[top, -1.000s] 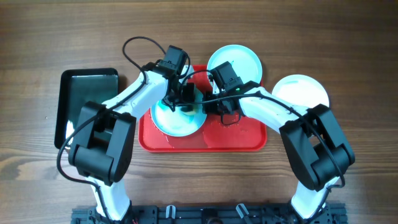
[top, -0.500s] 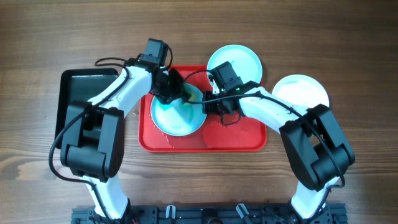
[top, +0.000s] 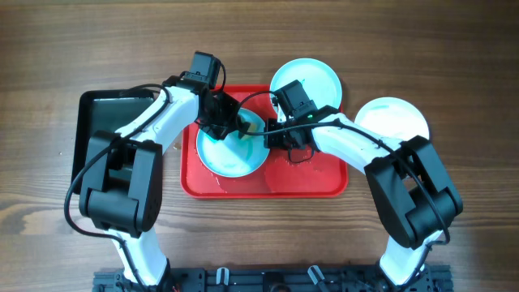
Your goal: Clean dirty plates on tray and stack at the side
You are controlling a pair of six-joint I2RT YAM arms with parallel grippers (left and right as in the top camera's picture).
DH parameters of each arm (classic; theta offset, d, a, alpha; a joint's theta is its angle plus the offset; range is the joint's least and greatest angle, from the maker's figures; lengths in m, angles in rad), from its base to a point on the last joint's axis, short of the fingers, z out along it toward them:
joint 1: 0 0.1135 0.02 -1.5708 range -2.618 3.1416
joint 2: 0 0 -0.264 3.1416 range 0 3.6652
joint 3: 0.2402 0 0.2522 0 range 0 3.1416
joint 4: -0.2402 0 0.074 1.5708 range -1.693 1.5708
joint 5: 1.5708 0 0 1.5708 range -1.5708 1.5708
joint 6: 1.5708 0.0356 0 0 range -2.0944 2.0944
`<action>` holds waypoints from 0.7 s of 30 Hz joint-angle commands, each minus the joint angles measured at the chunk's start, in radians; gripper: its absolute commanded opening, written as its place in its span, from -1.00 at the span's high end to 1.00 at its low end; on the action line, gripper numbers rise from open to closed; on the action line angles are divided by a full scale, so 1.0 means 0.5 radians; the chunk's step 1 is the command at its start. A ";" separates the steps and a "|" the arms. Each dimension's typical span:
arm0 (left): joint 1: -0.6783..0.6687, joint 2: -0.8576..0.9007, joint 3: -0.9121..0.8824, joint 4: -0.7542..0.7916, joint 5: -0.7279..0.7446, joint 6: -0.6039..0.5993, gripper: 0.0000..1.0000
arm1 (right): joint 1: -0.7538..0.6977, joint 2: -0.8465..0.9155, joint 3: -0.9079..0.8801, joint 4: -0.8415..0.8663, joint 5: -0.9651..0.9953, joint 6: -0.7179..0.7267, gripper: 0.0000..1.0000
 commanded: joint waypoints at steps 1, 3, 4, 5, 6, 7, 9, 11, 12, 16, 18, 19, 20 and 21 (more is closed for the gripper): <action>0.012 0.028 0.016 -0.018 -0.137 -0.117 0.92 | -0.005 0.045 0.021 0.002 -0.011 -0.029 0.92; 0.040 0.028 0.016 -0.050 -0.176 -0.172 0.92 | -0.005 0.045 0.021 0.002 -0.011 -0.030 0.91; 0.066 0.028 0.016 -0.075 -0.176 -0.233 0.92 | -0.005 0.045 0.021 0.002 -0.011 -0.029 0.91; 0.087 0.028 0.016 -0.086 -0.176 -0.272 0.92 | -0.005 0.045 0.021 0.002 -0.011 -0.029 0.91; 0.110 0.028 0.016 -0.089 -0.176 -0.308 0.92 | -0.005 0.045 0.021 0.002 -0.011 -0.029 0.91; 0.131 0.028 0.017 -0.079 -0.175 -0.334 0.92 | -0.005 0.045 0.021 0.004 -0.011 -0.029 0.91; 0.139 0.028 0.017 -0.008 -0.175 -0.314 0.92 | -0.005 0.045 0.021 0.006 -0.011 -0.029 0.91; 0.114 0.028 0.017 0.077 -0.173 -0.198 0.92 | -0.005 0.045 0.021 0.005 -0.011 -0.028 0.91; 0.085 0.028 0.017 0.134 -0.172 -0.058 0.92 | -0.005 0.045 0.021 0.005 -0.011 -0.028 0.91; -0.076 0.028 0.016 0.126 -0.175 0.557 0.92 | -0.005 0.044 0.021 0.003 -0.015 -0.029 0.91; -0.107 0.028 0.016 0.050 -0.174 0.716 0.92 | -0.005 0.044 0.021 0.004 -0.034 -0.031 0.91; -0.113 0.028 0.016 0.002 -0.174 0.803 0.92 | -0.005 0.044 0.021 0.004 -0.034 -0.031 0.92; -0.113 0.028 0.016 -0.051 -0.173 0.902 0.92 | -0.005 0.044 0.021 0.004 -0.034 -0.031 0.91; -0.112 0.028 0.016 -0.106 -0.172 1.012 0.92 | -0.005 0.044 0.021 0.004 -0.034 -0.031 0.91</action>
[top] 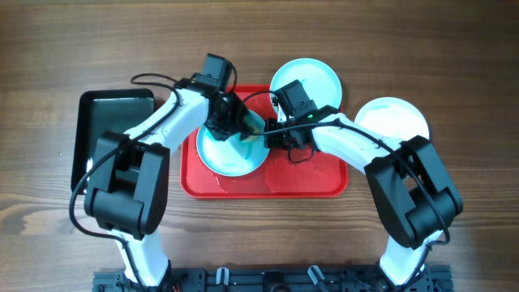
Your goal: Clean dirty plates on tray and stack at the side
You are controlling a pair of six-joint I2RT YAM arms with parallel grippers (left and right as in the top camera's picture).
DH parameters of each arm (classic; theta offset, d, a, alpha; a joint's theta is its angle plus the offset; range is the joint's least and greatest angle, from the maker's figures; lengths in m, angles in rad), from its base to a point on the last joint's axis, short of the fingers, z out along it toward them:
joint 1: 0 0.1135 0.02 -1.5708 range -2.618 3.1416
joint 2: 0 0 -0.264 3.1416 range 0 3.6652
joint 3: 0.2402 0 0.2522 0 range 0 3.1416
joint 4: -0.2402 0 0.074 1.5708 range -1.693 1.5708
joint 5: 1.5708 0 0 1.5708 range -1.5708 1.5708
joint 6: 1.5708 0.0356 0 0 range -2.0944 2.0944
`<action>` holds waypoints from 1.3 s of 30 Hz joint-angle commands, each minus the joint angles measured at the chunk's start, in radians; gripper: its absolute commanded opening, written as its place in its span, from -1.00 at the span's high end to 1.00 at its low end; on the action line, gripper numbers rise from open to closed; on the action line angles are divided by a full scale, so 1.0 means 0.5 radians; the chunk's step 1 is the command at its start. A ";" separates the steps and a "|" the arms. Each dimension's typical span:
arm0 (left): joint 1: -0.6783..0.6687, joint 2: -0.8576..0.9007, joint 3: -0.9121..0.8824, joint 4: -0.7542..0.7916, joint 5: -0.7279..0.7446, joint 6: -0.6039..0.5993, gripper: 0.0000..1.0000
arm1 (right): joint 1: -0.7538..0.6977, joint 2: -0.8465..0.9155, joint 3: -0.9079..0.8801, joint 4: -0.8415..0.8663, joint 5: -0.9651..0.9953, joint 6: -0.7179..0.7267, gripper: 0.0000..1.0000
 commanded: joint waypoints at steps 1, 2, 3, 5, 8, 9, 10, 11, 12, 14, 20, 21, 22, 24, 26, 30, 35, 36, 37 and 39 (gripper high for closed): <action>0.007 0.027 0.016 -0.162 -0.021 0.574 0.92 | -0.005 0.043 0.021 -0.002 -0.034 -0.031 0.91; 0.007 0.027 0.016 -0.234 -0.020 0.711 0.92 | -0.005 0.043 0.021 -0.002 -0.034 -0.032 0.91; 0.007 0.027 0.017 -0.317 -0.021 0.845 0.92 | -0.005 0.043 0.021 -0.002 -0.034 -0.031 0.91; 0.014 0.027 0.017 -0.500 -0.037 1.077 0.92 | -0.005 0.043 0.021 -0.002 -0.036 -0.037 0.91; 0.043 0.027 0.017 -0.651 -0.043 1.292 0.92 | -0.005 0.043 0.021 -0.001 -0.043 -0.039 0.91; 0.060 0.027 0.017 -0.676 -0.059 1.391 0.92 | -0.005 0.043 0.021 0.000 -0.048 -0.039 0.91; 0.069 0.027 0.017 -0.615 -0.186 1.389 0.92 | -0.005 0.043 0.021 0.002 -0.049 -0.041 0.91; 0.069 0.027 0.017 -0.565 -0.291 1.340 0.92 | -0.005 0.043 0.021 0.003 -0.048 -0.043 0.91; 0.068 0.027 0.017 -0.510 -0.411 1.247 0.92 | -0.005 0.043 0.021 0.003 -0.049 -0.043 0.91; 0.043 0.027 0.017 -0.421 -0.668 0.979 0.92 | -0.005 0.043 0.021 0.003 -0.048 -0.043 0.92; -0.213 0.027 0.016 -0.448 -1.101 0.357 0.92 | -0.005 0.043 0.021 0.008 -0.047 -0.044 0.91; -0.263 0.027 0.016 -0.452 -1.102 0.338 0.92 | -0.005 0.043 0.021 0.008 -0.047 -0.044 0.91; -0.351 0.027 0.016 -0.491 -1.102 0.333 0.92 | -0.005 0.043 0.021 0.007 -0.047 -0.044 0.91; -0.475 0.027 0.016 -0.620 -1.055 0.365 0.92 | -0.005 0.043 0.021 0.007 -0.047 -0.044 0.91; -0.549 0.027 0.016 -0.729 -0.938 0.442 0.92 | -0.005 0.043 0.021 0.007 -0.047 -0.044 0.91; -0.559 0.027 0.016 -0.726 -0.578 0.764 0.92 | -0.005 0.043 0.021 0.005 -0.050 -0.044 0.91; -0.418 0.027 0.017 -0.507 -0.801 0.606 0.92 | -0.054 0.044 0.020 -0.023 -0.246 -0.092 0.91; -0.375 0.027 0.016 -0.434 -0.865 0.577 0.92 | -0.078 0.044 0.014 -0.032 -0.282 -0.093 0.91; -0.335 0.027 0.016 -0.352 -0.912 0.580 0.92 | -0.096 0.044 0.005 -0.032 -0.308 -0.095 0.91; -0.237 0.027 0.016 -0.169 -0.963 0.658 0.92 | -0.119 0.044 -0.011 -0.032 -0.327 -0.095 0.91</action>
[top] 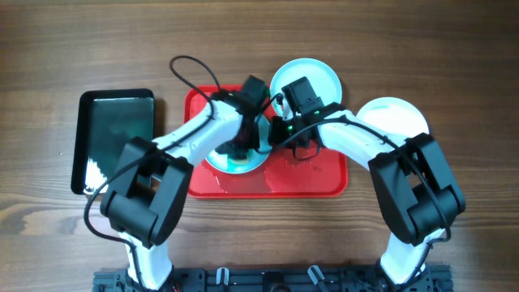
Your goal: Clean dirty plates on tray and stack at the side
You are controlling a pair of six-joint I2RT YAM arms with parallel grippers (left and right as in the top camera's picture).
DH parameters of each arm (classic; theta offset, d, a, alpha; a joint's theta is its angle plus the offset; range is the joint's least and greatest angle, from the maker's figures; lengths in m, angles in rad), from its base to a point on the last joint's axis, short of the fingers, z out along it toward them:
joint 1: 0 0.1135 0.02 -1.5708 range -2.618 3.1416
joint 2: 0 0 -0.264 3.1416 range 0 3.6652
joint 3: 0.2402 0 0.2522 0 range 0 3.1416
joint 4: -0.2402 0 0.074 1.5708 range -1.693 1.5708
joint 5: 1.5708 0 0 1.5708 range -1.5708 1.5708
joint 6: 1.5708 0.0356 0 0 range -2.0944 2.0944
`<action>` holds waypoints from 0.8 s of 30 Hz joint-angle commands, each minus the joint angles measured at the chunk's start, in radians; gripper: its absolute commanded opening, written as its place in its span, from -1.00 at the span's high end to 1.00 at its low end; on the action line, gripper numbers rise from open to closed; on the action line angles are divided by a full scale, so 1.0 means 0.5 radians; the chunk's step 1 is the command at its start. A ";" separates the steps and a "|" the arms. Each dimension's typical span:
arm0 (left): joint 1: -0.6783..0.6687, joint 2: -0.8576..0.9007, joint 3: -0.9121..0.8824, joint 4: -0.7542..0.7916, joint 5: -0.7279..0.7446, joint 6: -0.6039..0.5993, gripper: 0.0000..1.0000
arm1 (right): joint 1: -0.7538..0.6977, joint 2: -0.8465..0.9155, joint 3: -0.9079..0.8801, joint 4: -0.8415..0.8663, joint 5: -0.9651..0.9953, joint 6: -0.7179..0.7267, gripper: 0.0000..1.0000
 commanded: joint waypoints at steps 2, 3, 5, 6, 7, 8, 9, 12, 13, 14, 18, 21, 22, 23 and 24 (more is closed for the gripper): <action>0.192 0.028 0.000 0.290 -0.165 0.201 0.92 | -0.019 0.031 -0.011 -0.009 -0.152 -0.035 0.91; 0.222 0.028 0.000 0.328 -0.166 0.286 0.92 | -0.019 0.031 -0.011 -0.004 -0.151 -0.036 0.91; 0.262 0.028 0.000 0.317 -0.174 0.320 0.92 | -0.019 0.031 -0.011 0.004 -0.151 -0.036 0.92; 0.282 0.028 0.000 0.301 -0.173 0.320 0.92 | -0.019 0.031 -0.011 0.004 -0.150 -0.037 0.91; 0.304 0.028 0.000 0.285 -0.171 0.320 0.92 | -0.019 0.031 -0.011 0.004 -0.150 -0.036 0.91; 0.323 0.028 0.001 0.272 -0.148 0.331 0.92 | -0.019 0.031 -0.011 0.006 -0.150 -0.035 0.91; 0.329 0.028 0.001 0.267 -0.040 0.401 0.92 | -0.019 0.031 -0.011 0.011 -0.150 -0.036 0.91; 0.323 0.028 0.001 0.276 0.324 0.489 0.92 | -0.019 0.031 -0.011 0.015 -0.150 -0.035 0.91; 0.316 0.028 0.001 0.297 0.424 0.515 0.92 | -0.019 0.031 -0.011 0.017 -0.150 -0.035 0.91; 0.301 0.028 0.001 0.336 0.539 0.531 0.92 | -0.019 0.031 -0.011 0.018 -0.150 -0.035 0.91; 0.188 0.028 0.001 0.516 0.645 0.522 0.92 | -0.019 0.031 -0.011 0.013 -0.150 -0.037 0.91; 0.168 0.028 0.001 0.513 0.615 0.522 0.92 | -0.019 0.031 -0.011 0.012 -0.150 -0.037 0.91; 0.173 0.028 0.001 0.504 0.582 0.522 0.92 | -0.019 0.031 -0.011 0.012 -0.150 -0.036 0.91; 0.188 0.028 0.001 0.485 0.539 0.521 0.92 | -0.019 0.031 -0.011 0.012 -0.150 -0.037 0.91; 0.211 0.028 0.000 0.459 0.506 0.519 0.92 | -0.019 0.031 -0.011 0.011 -0.150 -0.037 0.91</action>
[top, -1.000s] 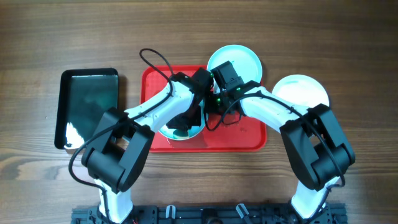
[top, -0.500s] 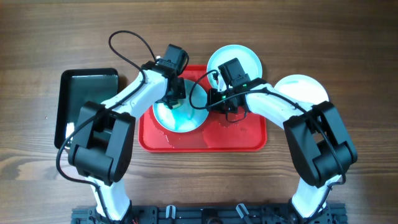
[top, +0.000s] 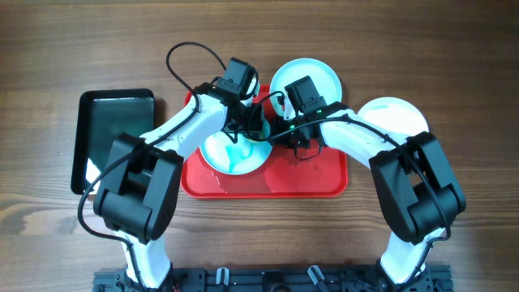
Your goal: Clean dirty plates on tray and stack at the side
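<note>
A white plate (top: 229,156) with a teal smear lies on the red tray (top: 308,180). My left gripper (top: 248,127) sits over the plate's far right rim, apparently shut on a small green sponge (top: 240,138) pressed to the plate. My right gripper (top: 278,135) is at the plate's right edge and looks shut on the rim, though its fingers are mostly hidden under the wrist. A second white plate (top: 312,75) rests across the tray's far edge. A third plate (top: 397,120) lies on the table to the right of the tray.
A black rectangular tray (top: 113,130) lies on the wooden table left of the red tray. Both arms cross over the red tray's middle, and a black cable loops above the left wrist.
My left gripper has moved from the plate's middle back to its far right rim, uncovering most of the plate. The right gripper and the plate have stayed put.
At first my left gripper held the green sponge on the plate's far left part, with the right gripper at the plate's right edge. It then stood a little further right, then over the plate's middle, and now at the far rim. The right gripper held still.
</note>
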You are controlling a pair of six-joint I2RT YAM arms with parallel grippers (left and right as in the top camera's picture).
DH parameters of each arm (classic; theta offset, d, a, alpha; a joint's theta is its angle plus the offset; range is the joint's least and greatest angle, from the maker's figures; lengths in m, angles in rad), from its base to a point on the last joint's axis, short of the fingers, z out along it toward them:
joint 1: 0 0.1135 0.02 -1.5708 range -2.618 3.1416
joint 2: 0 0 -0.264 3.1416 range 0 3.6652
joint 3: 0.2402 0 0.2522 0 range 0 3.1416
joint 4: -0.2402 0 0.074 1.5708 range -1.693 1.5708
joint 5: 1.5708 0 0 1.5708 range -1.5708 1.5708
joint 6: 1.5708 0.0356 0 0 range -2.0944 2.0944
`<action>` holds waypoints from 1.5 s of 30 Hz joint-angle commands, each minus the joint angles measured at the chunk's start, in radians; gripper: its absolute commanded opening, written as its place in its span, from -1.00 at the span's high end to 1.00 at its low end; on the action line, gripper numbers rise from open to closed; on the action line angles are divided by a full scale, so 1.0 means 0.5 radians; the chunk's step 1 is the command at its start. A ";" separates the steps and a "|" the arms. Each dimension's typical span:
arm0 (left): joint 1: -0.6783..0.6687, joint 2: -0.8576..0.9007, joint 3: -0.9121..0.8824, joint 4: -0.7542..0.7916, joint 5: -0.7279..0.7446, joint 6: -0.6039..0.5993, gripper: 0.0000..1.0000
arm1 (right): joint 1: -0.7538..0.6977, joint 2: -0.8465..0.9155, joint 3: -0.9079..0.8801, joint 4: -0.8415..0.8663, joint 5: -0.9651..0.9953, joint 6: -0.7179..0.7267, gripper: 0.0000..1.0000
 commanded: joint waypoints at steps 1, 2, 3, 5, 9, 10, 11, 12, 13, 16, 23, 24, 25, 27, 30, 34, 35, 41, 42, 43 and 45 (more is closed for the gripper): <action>0.085 0.027 0.002 -0.072 -0.054 0.031 0.92 | 0.002 0.023 -0.005 0.005 -0.075 -0.036 0.91; 0.127 0.027 0.002 -0.111 -0.056 -0.025 0.92 | 0.002 0.023 -0.005 0.005 -0.075 -0.037 0.91; 0.177 0.027 0.002 -0.149 -0.053 -0.114 0.92 | 0.002 0.023 -0.005 0.006 -0.075 -0.037 0.91; 0.287 0.027 0.002 -0.210 0.051 -0.256 0.92 | 0.002 0.023 -0.005 0.008 -0.075 -0.035 0.92; 0.439 0.027 0.002 -0.195 0.287 -0.543 0.92 | 0.002 0.023 -0.005 0.011 -0.075 -0.035 0.92; 0.459 0.027 0.002 -0.180 0.323 -0.607 0.92 | 0.002 0.023 -0.005 0.011 -0.075 -0.035 0.91; 0.468 0.027 0.002 -0.139 0.381 -0.671 0.92 | 0.002 0.023 -0.005 0.011 -0.075 -0.035 0.91; 0.468 0.027 0.002 -0.076 0.461 -0.706 0.92 | 0.002 0.023 -0.005 0.013 -0.075 -0.034 0.91; 0.452 0.027 0.002 0.037 0.591 -0.743 0.92 | 0.002 0.023 -0.005 0.013 -0.075 -0.034 0.91; 0.356 0.027 0.002 0.159 0.610 -0.983 0.92 | 0.002 0.023 -0.005 0.012 -0.072 -0.035 0.91; 0.179 0.062 0.002 0.163 0.427 -1.448 0.92 | 0.002 0.023 -0.005 0.012 -0.060 -0.036 0.92; 0.179 0.062 0.002 0.139 0.407 -1.502 0.92 | 0.002 0.023 -0.005 0.012 -0.060 -0.035 0.91; 0.188 0.062 0.002 0.100 0.360 -1.571 0.92 | 0.002 0.023 -0.005 0.012 -0.060 -0.036 0.91; 0.214 0.062 0.002 0.017 0.263 -1.687 0.92 | 0.002 0.023 -0.005 0.012 -0.060 -0.035 0.91; 0.256 0.062 0.002 -0.024 0.175 -1.729 0.92 | 0.002 0.023 -0.005 0.012 -0.060 -0.036 0.91; 0.335 0.062 0.002 -0.040 0.151 -1.730 0.92 | 0.002 0.023 -0.005 0.013 -0.060 -0.035 0.91; 0.347 0.062 0.002 -0.050 0.158 -1.730 0.92 | 0.002 0.023 -0.005 0.012 -0.060 -0.035 0.91; 0.421 0.061 0.002 -0.150 0.179 -1.743 0.92 | 0.002 0.023 -0.005 0.012 -0.053 -0.036 0.91; 0.426 0.061 0.002 -0.143 0.179 -1.743 0.92 | 0.002 0.023 -0.005 0.012 -0.053 -0.035 0.91; 0.434 0.057 0.002 -0.129 0.181 -1.743 0.92 | 0.002 0.023 -0.005 0.012 -0.052 -0.035 0.90; 0.437 0.036 0.002 -0.114 0.191 -1.718 0.92 | 0.002 0.023 -0.005 0.012 -0.052 -0.036 0.91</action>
